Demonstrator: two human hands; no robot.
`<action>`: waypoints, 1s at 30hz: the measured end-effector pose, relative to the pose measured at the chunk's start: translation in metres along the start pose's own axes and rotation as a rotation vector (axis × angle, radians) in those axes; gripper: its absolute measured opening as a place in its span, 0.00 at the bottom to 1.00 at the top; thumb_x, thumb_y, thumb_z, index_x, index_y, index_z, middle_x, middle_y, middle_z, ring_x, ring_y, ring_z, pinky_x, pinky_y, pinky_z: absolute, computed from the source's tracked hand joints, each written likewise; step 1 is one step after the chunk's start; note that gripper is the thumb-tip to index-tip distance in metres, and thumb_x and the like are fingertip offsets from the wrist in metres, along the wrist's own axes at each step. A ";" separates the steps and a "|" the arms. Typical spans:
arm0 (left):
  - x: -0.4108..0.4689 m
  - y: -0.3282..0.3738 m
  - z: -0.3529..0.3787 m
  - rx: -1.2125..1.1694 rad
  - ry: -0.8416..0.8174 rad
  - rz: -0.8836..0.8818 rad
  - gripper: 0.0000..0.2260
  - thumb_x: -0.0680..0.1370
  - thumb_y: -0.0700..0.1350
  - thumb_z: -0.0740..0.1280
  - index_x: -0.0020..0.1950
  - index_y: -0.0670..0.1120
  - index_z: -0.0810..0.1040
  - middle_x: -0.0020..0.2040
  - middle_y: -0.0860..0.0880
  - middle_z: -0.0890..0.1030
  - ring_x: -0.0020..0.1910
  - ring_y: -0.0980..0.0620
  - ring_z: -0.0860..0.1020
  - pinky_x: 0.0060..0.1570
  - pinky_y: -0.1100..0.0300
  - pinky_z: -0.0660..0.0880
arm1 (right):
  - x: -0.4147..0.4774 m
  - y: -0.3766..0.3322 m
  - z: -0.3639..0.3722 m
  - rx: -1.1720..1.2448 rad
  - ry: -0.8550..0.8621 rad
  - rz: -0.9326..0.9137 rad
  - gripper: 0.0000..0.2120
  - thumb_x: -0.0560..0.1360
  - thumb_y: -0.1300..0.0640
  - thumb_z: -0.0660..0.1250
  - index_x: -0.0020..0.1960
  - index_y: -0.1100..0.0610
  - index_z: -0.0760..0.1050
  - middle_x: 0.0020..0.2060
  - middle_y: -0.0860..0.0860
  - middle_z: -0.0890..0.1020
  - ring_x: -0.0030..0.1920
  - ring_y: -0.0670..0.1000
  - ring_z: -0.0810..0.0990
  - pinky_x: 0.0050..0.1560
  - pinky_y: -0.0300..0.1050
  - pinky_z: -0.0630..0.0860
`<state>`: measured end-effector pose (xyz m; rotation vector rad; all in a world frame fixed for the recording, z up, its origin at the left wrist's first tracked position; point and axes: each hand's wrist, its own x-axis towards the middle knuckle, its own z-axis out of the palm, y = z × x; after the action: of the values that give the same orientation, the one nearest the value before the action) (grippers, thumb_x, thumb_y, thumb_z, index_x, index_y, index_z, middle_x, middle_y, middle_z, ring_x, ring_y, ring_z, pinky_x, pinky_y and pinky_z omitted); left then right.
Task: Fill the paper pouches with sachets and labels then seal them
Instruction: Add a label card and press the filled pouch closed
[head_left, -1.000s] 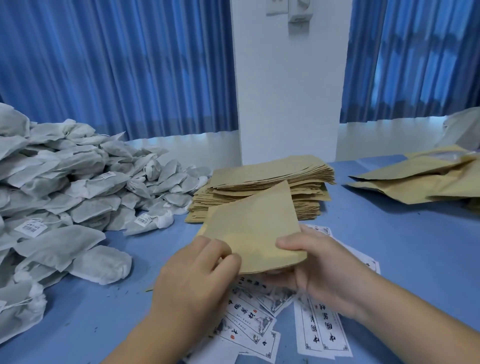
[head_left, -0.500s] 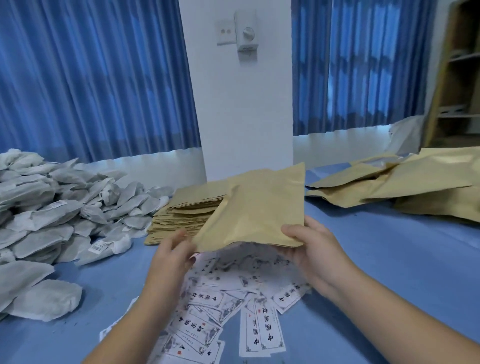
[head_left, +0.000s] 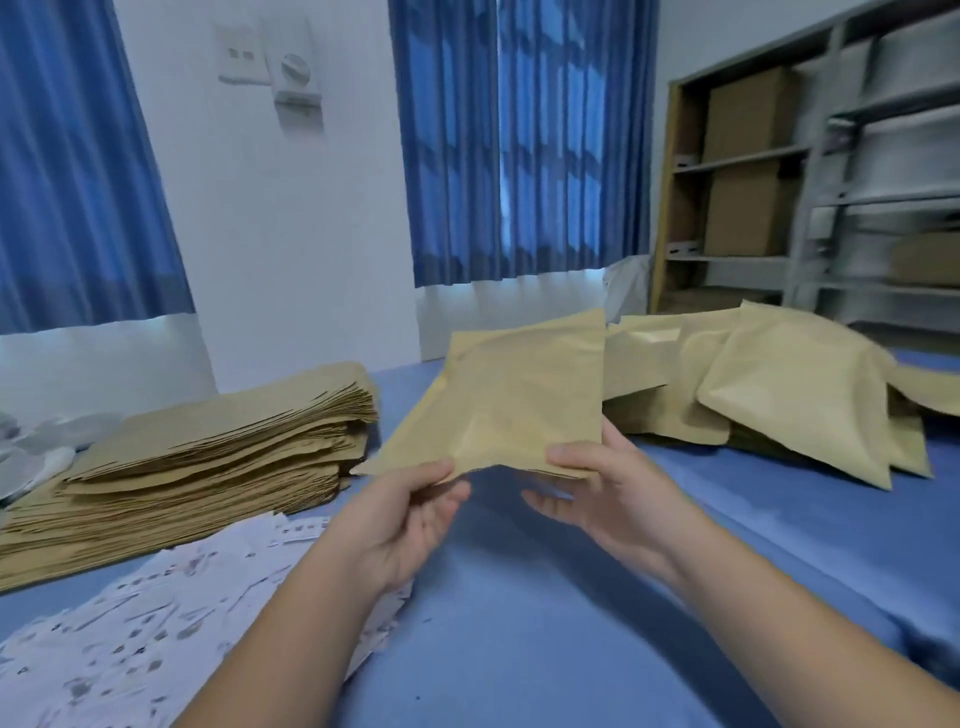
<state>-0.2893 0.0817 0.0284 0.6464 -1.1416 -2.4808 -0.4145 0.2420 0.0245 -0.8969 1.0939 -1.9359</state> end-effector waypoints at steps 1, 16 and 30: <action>0.008 -0.005 0.008 -0.005 -0.018 -0.026 0.03 0.77 0.36 0.64 0.44 0.38 0.75 0.25 0.44 0.77 0.20 0.54 0.77 0.18 0.67 0.73 | -0.003 -0.008 -0.009 -0.023 -0.011 0.023 0.27 0.68 0.63 0.69 0.66 0.54 0.69 0.58 0.58 0.80 0.51 0.59 0.81 0.43 0.47 0.79; 0.102 -0.019 0.174 -0.162 -0.246 0.110 0.11 0.81 0.38 0.62 0.61 0.36 0.72 0.63 0.41 0.74 0.52 0.40 0.81 0.50 0.51 0.78 | 0.025 -0.120 -0.134 0.201 0.765 -0.166 0.10 0.80 0.61 0.62 0.60 0.60 0.67 0.55 0.63 0.76 0.45 0.57 0.84 0.46 0.46 0.81; 0.067 -0.006 0.060 0.084 -0.019 0.070 0.07 0.74 0.41 0.66 0.51 0.44 0.78 0.38 0.48 0.80 0.31 0.51 0.78 0.32 0.60 0.72 | 0.061 -0.020 -0.076 -0.038 0.618 0.110 0.03 0.75 0.60 0.66 0.43 0.58 0.74 0.25 0.49 0.75 0.24 0.46 0.71 0.26 0.38 0.67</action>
<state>-0.3784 0.0914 0.0407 0.5959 -1.2589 -2.3967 -0.5130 0.2271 0.0251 -0.2359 1.4905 -2.1602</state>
